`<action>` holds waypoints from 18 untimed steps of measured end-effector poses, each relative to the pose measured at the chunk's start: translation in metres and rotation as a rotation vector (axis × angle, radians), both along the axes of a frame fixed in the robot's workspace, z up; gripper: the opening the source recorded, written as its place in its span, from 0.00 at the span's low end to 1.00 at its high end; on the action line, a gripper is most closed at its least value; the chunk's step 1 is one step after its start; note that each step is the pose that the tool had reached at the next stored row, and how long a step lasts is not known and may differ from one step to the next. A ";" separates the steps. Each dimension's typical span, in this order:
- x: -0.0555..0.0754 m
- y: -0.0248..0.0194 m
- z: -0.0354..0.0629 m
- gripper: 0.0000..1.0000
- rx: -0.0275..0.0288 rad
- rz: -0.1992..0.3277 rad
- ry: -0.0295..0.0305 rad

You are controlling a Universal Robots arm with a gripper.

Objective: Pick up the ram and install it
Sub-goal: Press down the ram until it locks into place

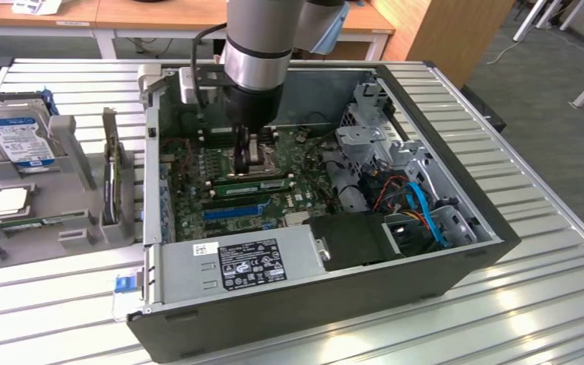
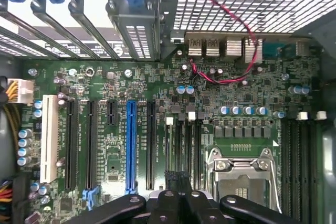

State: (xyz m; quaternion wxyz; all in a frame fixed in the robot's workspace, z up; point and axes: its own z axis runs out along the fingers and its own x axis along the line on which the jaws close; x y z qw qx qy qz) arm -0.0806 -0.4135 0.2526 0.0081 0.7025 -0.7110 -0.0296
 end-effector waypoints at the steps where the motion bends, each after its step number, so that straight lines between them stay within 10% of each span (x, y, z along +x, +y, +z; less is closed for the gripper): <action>1: 0.000 0.0000 0.0023 0.10 -0.0001 0.000 0.0001; 18: 0.000 0.0000 0.0429 0.10 -0.0001 0.000 0.0009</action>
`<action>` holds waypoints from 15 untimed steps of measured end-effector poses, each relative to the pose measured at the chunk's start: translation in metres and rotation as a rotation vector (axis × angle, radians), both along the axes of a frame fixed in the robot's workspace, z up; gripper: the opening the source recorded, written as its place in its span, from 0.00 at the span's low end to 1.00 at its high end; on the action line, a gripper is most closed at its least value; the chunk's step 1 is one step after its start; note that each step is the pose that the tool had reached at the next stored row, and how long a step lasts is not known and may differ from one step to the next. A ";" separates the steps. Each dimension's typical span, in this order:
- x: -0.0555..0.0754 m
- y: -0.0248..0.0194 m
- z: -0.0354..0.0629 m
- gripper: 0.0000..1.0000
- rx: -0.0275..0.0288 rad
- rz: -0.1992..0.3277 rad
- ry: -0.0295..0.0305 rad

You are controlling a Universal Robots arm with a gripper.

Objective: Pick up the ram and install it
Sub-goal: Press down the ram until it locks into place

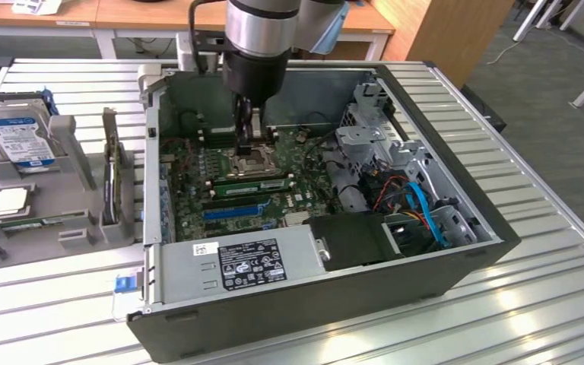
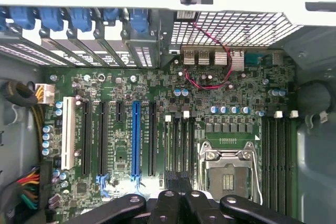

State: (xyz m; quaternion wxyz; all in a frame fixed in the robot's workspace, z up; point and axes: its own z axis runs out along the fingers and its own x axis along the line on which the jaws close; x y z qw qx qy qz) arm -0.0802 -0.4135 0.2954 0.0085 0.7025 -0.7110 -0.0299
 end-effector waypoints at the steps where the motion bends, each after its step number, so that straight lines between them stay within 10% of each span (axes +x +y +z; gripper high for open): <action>1: 0.000 0.0000 0.0021 0.10 0.0001 0.000 -0.0001; 15: 0.000 0.0000 0.0254 0.10 0.0001 0.000 0.0000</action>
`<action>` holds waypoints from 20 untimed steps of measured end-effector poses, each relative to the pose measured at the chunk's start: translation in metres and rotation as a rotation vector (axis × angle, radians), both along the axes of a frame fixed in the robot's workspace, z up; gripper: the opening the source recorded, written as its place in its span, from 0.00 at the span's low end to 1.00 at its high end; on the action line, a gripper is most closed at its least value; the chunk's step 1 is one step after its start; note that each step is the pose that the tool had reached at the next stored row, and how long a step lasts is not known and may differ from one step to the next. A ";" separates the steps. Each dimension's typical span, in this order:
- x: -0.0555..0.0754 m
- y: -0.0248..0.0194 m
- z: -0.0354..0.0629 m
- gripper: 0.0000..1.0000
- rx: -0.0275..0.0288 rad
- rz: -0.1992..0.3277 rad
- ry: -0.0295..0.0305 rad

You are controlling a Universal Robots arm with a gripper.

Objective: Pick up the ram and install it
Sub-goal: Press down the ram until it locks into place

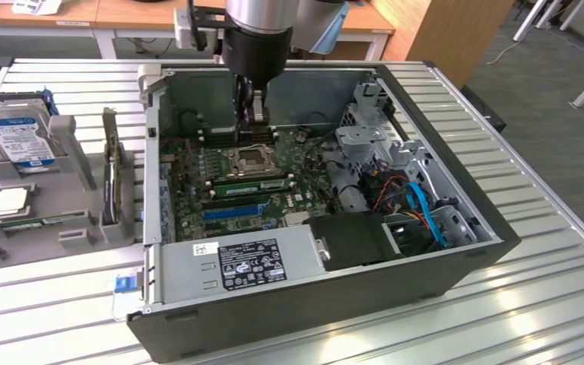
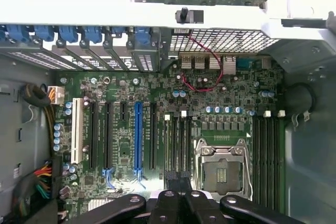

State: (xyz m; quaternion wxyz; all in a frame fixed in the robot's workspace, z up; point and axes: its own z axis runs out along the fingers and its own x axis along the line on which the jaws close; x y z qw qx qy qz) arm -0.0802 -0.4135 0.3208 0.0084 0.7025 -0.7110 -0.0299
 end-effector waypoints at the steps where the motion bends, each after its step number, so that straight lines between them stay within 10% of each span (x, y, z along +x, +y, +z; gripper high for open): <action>1: 0.000 0.0000 0.0012 0.10 0.0000 0.000 0.0000; 20: 0.000 0.0000 0.0182 0.10 0.0001 0.000 -0.0001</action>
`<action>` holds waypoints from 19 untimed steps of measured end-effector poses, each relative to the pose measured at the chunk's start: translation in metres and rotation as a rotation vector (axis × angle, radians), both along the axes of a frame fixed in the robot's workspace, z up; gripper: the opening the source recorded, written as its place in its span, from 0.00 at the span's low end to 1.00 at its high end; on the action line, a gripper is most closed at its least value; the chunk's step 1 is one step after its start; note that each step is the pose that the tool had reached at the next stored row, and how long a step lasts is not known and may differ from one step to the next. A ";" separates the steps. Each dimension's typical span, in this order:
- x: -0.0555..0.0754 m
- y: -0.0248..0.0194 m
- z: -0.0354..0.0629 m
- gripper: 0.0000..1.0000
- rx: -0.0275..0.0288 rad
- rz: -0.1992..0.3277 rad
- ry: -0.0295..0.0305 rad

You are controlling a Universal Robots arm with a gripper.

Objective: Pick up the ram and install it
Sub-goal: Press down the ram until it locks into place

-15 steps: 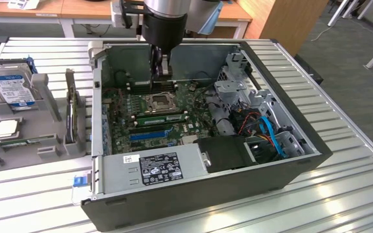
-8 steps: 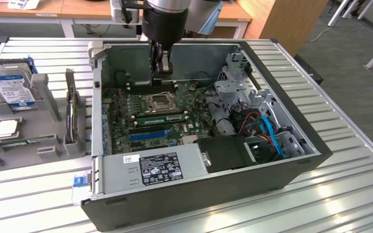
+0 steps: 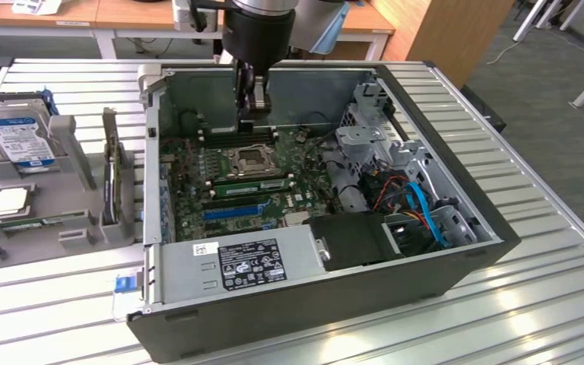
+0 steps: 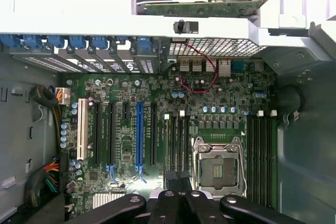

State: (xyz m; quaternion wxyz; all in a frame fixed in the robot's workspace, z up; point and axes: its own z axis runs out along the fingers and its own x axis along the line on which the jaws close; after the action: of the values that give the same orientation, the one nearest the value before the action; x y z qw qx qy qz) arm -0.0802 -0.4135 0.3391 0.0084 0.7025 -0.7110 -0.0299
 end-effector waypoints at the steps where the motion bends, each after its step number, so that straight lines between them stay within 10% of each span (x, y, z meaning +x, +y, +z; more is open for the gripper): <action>1: 0.000 0.0000 0.0001 0.10 -0.0001 0.000 0.0001; 19: 0.025 -0.0003 0.0001 0.10 -0.0002 0.000 0.0012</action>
State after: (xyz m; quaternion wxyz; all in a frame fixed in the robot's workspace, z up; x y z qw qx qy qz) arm -0.0556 -0.4138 0.3391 0.0088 0.7025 -0.7110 -0.0303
